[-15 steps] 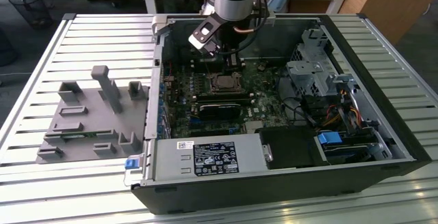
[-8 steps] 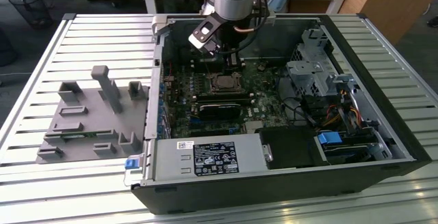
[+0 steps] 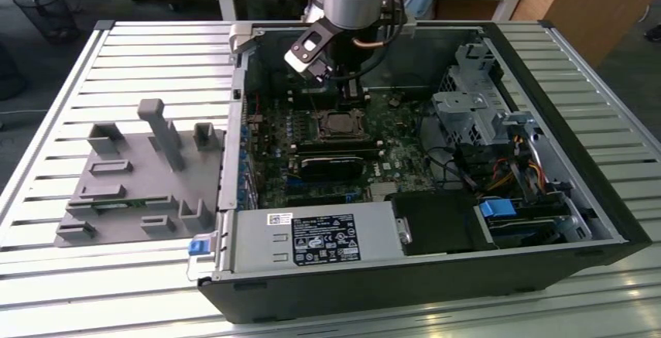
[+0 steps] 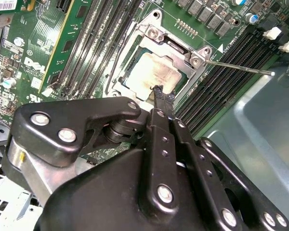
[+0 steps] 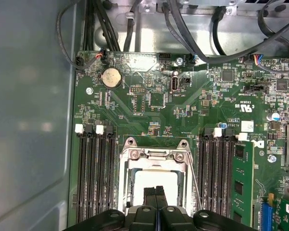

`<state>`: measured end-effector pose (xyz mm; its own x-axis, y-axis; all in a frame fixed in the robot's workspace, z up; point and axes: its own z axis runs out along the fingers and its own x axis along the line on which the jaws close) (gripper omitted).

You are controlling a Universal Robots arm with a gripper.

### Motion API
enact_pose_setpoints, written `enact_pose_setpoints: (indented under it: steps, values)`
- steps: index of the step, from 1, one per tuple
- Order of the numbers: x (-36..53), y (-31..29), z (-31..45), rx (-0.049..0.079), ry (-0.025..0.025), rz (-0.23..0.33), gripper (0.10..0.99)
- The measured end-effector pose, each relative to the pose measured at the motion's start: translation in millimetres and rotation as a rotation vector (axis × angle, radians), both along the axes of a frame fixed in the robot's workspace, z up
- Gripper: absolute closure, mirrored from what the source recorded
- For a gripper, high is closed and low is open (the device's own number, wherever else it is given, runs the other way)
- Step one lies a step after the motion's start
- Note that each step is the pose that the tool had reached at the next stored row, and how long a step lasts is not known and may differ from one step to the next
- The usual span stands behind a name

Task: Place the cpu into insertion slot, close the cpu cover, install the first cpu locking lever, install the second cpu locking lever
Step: 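Install the first cpu locking lever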

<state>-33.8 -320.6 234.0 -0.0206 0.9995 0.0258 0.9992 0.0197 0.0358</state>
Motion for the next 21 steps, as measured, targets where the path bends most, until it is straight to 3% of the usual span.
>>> enact_pose_setpoints:
  steps: [21]
  values:
    - [0.0, 0.0, 8.5, -0.001, 0.0, 0.0, 0.965]
